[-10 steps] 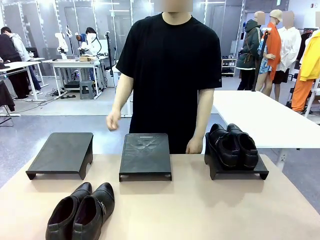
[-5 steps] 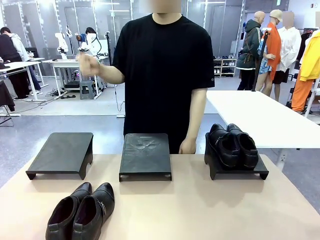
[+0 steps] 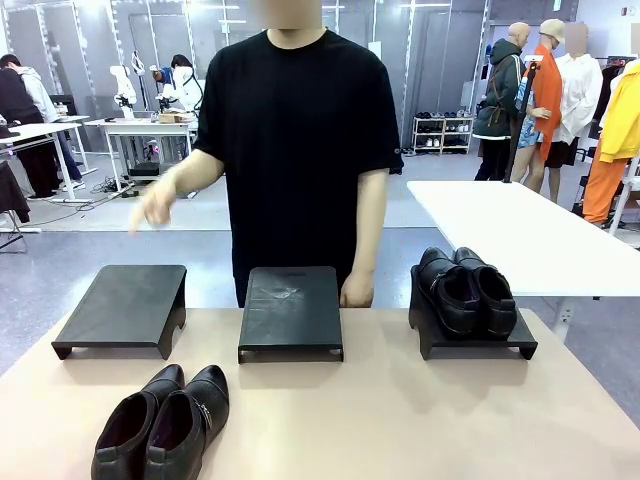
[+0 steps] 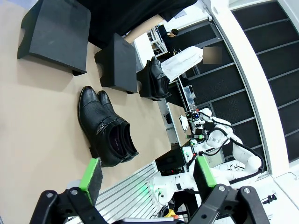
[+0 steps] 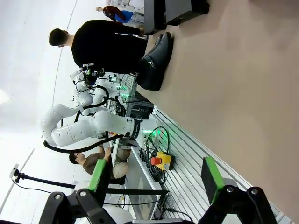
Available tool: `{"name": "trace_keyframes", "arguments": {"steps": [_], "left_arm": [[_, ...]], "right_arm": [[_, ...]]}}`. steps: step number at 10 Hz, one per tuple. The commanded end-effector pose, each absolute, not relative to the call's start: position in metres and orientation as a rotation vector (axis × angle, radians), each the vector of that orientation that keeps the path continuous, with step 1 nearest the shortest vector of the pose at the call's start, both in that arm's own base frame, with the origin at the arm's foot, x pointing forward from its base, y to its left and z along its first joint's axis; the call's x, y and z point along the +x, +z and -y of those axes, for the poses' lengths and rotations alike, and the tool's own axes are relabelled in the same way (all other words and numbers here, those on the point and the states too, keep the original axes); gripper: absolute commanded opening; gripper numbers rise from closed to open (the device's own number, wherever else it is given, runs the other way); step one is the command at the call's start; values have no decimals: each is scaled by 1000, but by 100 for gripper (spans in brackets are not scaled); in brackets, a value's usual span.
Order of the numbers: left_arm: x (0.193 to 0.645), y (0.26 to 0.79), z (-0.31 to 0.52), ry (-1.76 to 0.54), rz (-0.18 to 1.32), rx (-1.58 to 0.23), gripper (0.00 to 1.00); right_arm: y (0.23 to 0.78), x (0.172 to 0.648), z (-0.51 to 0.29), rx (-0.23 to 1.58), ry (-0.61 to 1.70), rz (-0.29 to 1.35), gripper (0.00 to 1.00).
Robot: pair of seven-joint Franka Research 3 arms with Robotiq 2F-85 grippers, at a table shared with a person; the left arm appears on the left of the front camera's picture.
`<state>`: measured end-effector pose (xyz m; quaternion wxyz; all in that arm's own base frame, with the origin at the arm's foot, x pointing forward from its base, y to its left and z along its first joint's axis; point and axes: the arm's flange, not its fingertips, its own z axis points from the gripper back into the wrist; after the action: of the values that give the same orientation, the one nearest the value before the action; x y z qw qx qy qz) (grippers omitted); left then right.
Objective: Place the shoes on the stand as instructed by the person.
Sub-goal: Pick up another pair of Shoes and place it on the Shoes Stand indicated by the person.
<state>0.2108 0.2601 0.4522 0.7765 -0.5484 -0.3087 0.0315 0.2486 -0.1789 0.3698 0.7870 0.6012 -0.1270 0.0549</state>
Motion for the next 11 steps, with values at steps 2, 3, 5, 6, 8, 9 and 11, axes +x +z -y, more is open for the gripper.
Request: {"name": "trace_keyframes", "arguments": {"steps": [2, 3, 5, 6, 8, 9, 11], "left_arm": [[208, 452, -262, 38, 671, -1185, 100], [208, 452, -262, 38, 671, -1185, 100], [208, 452, -262, 38, 671, -1185, 100], [208, 452, -262, 38, 671, -1185, 100], [213, 458, -244, 57, 532, -1016, 100], [215, 469, -227, 24, 469, -951, 100], [224, 494, -186, -67, 361, -879, 100]], "right_arm": [[374, 245, 178, 1299, 122, 279, 100], [374, 245, 178, 1299, 122, 279, 100], [374, 245, 178, 1299, 122, 279, 100], [374, 245, 178, 1299, 122, 279, 100], [374, 245, 178, 1299, 122, 279, 100], [374, 245, 178, 1299, 122, 279, 100], [374, 245, 178, 1299, 122, 279, 100]]}}
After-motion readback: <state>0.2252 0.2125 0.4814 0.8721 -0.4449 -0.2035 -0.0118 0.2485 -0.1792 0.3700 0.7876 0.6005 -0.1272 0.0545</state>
